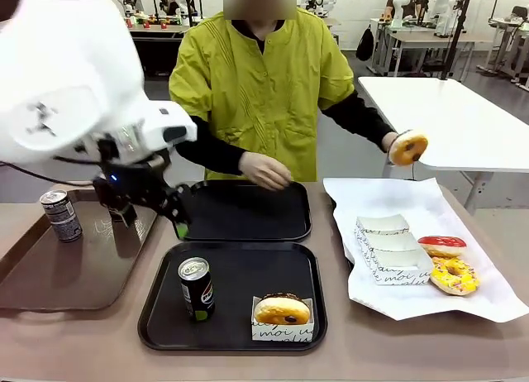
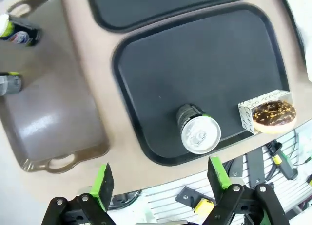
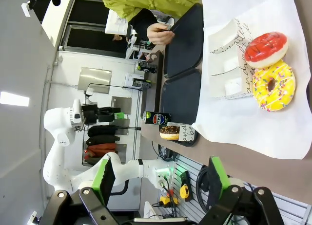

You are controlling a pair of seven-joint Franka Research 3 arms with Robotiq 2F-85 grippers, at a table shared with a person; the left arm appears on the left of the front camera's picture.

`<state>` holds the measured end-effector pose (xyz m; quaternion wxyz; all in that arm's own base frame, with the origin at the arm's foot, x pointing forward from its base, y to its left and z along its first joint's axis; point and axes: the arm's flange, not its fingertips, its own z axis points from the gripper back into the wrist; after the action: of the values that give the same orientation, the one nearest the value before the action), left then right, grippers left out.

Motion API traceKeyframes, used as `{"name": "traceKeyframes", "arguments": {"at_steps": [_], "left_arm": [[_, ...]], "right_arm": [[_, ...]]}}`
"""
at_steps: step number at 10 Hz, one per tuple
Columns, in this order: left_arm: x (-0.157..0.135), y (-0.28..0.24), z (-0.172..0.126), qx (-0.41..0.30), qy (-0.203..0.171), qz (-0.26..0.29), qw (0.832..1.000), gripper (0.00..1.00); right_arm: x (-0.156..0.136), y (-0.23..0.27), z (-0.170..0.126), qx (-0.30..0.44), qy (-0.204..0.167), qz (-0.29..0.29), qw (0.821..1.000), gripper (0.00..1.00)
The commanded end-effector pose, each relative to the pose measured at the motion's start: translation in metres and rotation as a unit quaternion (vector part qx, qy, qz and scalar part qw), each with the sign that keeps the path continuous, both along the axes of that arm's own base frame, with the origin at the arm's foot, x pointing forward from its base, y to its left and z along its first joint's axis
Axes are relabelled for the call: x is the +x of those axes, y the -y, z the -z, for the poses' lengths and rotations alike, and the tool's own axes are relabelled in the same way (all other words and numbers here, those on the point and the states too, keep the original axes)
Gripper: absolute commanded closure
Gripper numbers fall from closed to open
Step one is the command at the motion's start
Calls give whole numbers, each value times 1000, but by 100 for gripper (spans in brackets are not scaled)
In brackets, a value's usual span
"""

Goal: Set up donuts and drinks on trays.
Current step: Pick up one Pepsi coke and place it on the Flat Tray, then pick up one Pepsi coke from the Handle tray and place it on the Flat Tray without a Pepsi coke.

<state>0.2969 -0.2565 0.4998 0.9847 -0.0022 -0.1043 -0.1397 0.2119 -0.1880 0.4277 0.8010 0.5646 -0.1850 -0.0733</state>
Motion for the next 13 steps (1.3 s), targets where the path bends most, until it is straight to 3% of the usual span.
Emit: {"name": "traceKeyframes", "arguments": {"at_steps": [1, 2, 3, 9, 10, 11, 12, 13], "left_arm": [[1, -20, -15, -20, 7, -34, 999, 0], [11, -31, -20, -26, -2, -49, 998, 0], [0, -13, -15, -9, 8, -15, 1000, 0], [-1, -14, -15, -4, 8, -16, 1000, 0], [19, -29, -28, 7, 47, -29, 998, 0], [52, -51, -43, 4, 53, -56, 997, 0], [99, -79, -57, -14, 33, -82, 996, 0], [116, -111, -62, -24, 32, -115, 993, 0]], "right_arm": [[1, 1, 0, 7, 10, -1, 1000, 0], [1, 1, 0, 7, 10, -1, 1000, 0], [1, 1, 0, 7, 10, -1, 1000, 0], [1, 1, 0, 7, 10, -1, 1000, 0], [1, 1, 0, 7, 10, -1, 1000, 0], [1, 1, 0, 7, 10, -1, 1000, 0], [1, 1, 0, 7, 10, -1, 1000, 0], [1, 1, 0, 7, 10, -1, 1000, 0]]}}
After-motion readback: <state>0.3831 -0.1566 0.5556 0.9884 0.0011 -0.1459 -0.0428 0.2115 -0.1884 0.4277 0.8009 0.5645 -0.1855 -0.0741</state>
